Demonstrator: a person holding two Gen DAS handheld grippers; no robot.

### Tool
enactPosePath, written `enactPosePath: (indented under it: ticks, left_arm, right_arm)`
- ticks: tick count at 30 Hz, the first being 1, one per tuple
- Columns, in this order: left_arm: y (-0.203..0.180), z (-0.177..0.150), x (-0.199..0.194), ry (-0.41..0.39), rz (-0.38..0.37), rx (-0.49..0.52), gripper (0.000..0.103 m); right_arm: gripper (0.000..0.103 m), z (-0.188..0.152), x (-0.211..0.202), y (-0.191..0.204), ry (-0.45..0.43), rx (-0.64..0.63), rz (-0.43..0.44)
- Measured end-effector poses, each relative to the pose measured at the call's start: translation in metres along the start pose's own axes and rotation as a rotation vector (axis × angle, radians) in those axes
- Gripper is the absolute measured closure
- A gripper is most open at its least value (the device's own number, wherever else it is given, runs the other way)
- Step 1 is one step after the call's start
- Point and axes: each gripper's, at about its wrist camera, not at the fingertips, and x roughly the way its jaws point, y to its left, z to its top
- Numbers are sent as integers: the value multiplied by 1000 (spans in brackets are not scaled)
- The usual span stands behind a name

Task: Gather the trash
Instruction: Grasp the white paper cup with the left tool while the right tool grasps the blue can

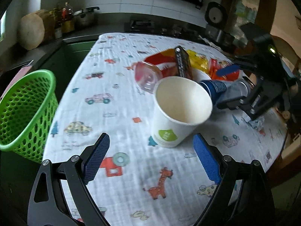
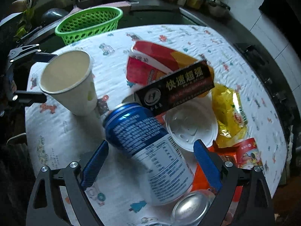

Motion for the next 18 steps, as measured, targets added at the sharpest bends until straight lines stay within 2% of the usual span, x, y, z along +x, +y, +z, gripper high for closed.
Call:
enactPosePath:
  ticks: [8,10,18]
  left_arm:
    - [-13,6,17,23,-22,28,14]
    - [-15,9,20,21,-28,29,14]
    - [-19,18,30,8,-46,30,17]
  right_arm:
    - [15,0,18,3,40,-50,39]
    - [21,0,19,6,42,-52,53]
    - [36,-5,13,7,32,-11,79]
